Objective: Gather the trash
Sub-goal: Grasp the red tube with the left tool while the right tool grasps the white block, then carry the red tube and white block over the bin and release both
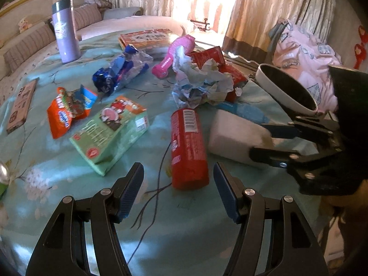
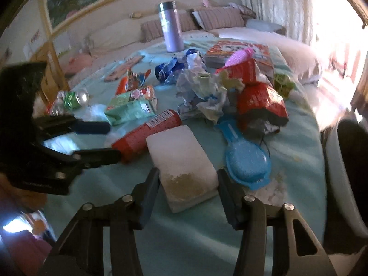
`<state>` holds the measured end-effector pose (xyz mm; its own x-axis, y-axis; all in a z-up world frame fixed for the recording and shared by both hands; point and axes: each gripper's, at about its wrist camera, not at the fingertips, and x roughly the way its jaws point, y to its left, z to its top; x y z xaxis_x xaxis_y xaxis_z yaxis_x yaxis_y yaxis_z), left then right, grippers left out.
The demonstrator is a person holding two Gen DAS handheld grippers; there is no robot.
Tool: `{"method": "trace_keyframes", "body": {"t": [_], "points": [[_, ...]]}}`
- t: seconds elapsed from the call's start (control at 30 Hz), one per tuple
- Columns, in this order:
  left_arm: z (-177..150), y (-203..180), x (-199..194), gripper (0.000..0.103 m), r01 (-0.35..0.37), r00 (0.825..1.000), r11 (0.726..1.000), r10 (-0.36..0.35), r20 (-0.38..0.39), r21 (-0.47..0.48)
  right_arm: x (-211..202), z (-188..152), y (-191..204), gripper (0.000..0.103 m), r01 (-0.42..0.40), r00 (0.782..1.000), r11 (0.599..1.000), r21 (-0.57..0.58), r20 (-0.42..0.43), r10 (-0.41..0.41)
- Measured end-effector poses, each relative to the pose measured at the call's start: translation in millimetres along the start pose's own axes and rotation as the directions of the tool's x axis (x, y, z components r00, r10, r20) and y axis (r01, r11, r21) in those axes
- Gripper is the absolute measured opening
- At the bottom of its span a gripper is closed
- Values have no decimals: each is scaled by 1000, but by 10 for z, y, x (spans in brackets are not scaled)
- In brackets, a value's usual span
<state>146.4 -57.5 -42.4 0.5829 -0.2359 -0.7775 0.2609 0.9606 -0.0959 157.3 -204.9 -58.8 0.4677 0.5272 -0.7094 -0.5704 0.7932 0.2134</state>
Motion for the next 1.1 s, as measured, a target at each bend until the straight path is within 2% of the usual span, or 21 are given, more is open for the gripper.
{"method": "trace_keyframes", "body": {"t": [0.17, 0.27, 0.5, 0.73, 1.1], "points": [[72, -91, 175, 63, -31, 999, 1000, 31, -35, -5, -253, -137, -163, 50, -14, 998, 993, 120, 59, 7], [84, -86, 246, 33, -21, 998, 999, 20, -54, -30, -409, -235, -277, 50, 3, 996, 982, 191, 90, -20], [59, -231, 72, 33, 24, 1000, 999, -24, -5, -41, -725, -451, -509, 50, 55, 987, 944, 325, 127, -101], [110, -614, -137, 33, 83, 995, 996, -84, 51, 14, -976, -510, -610, 50, 86, 972, 925, 370, 173, -160], [333, -1179, -106, 33, 151, 984, 983, -159, 74, 106, -1307, -654, -937, 50, 134, 947, 885, 447, 206, -247]]}}
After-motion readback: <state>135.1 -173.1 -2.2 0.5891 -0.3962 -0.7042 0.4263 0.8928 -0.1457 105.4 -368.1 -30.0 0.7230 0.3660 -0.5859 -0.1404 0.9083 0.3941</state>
